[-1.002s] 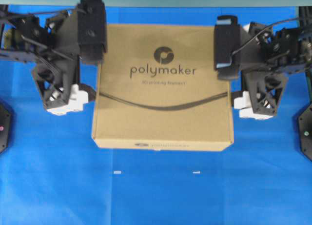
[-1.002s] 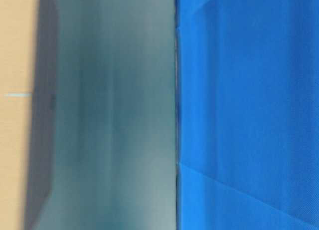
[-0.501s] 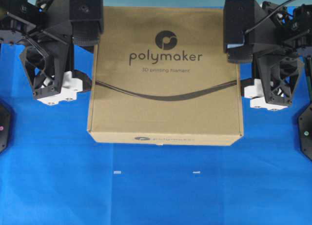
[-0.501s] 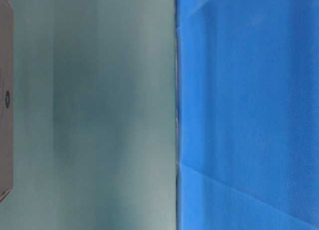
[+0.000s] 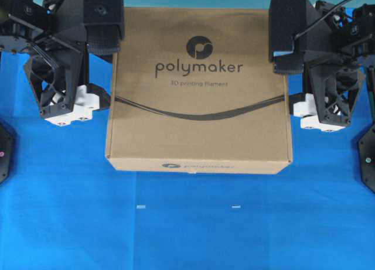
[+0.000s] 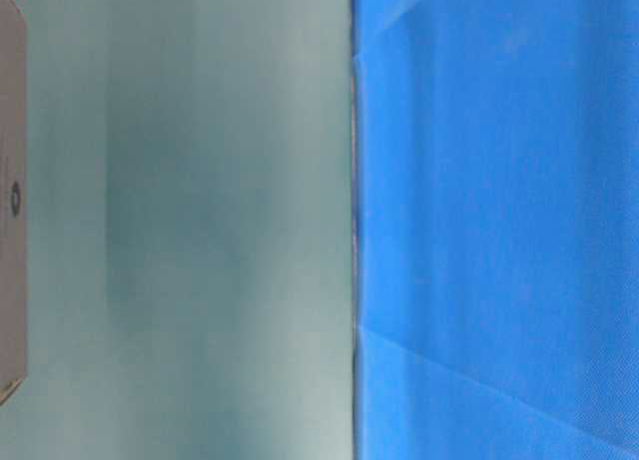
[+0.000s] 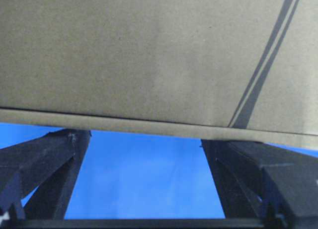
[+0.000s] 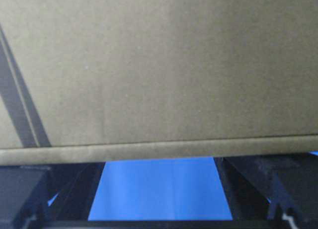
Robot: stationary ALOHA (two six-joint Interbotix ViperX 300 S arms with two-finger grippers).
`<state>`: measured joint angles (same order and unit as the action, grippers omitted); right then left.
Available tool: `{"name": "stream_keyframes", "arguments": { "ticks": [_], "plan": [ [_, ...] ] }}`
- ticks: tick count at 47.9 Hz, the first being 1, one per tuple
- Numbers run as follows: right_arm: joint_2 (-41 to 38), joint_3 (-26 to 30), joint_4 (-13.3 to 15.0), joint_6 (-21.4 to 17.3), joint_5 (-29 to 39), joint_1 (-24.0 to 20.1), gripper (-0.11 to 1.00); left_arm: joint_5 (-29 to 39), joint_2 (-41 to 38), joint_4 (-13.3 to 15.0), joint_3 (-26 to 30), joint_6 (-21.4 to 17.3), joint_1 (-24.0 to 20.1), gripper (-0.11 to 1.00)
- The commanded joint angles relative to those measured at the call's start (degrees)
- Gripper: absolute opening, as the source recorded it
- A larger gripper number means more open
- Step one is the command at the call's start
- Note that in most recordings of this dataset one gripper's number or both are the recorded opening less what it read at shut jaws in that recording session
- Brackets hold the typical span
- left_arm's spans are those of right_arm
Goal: Lift up the cardboard box by clamping it between your arms.
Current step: 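Lower the clamped box back onto the table with both grippers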
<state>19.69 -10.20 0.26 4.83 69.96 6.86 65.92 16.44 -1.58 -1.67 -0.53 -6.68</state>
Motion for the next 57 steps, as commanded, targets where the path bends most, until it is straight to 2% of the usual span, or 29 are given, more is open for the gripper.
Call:
{"name": "stream_keyframes", "arguments": {
  "ticks": [1,13,25,33,57],
  "plan": [
    [-2.02,-1.05,-0.53,-1.14,-4.13,-0.18,0.99,-4.13,-1.85,0.26,-0.7,1.14,-0.18,0.88],
    [-2.55,-8.61,-0.62,-1.14,-11.87,-0.26,0.99,-13.18,-1.85,0.26,-10.81,1.85,0.09,0.88],
    [-5.54,-16.08,-0.97,-1.05,-19.78,-0.53,0.99,-18.11,-3.08,0.26,-16.26,1.93,0.09,0.88],
    [-7.65,-18.11,-0.97,-0.97,-24.87,-0.62,0.99,-20.39,-5.45,0.26,-18.72,1.93,0.18,0.88],
    [-14.77,-22.59,-0.97,-0.88,-33.05,-1.93,0.99,-27.95,-10.37,0.26,-25.66,2.72,0.53,0.88]
  ]
}}
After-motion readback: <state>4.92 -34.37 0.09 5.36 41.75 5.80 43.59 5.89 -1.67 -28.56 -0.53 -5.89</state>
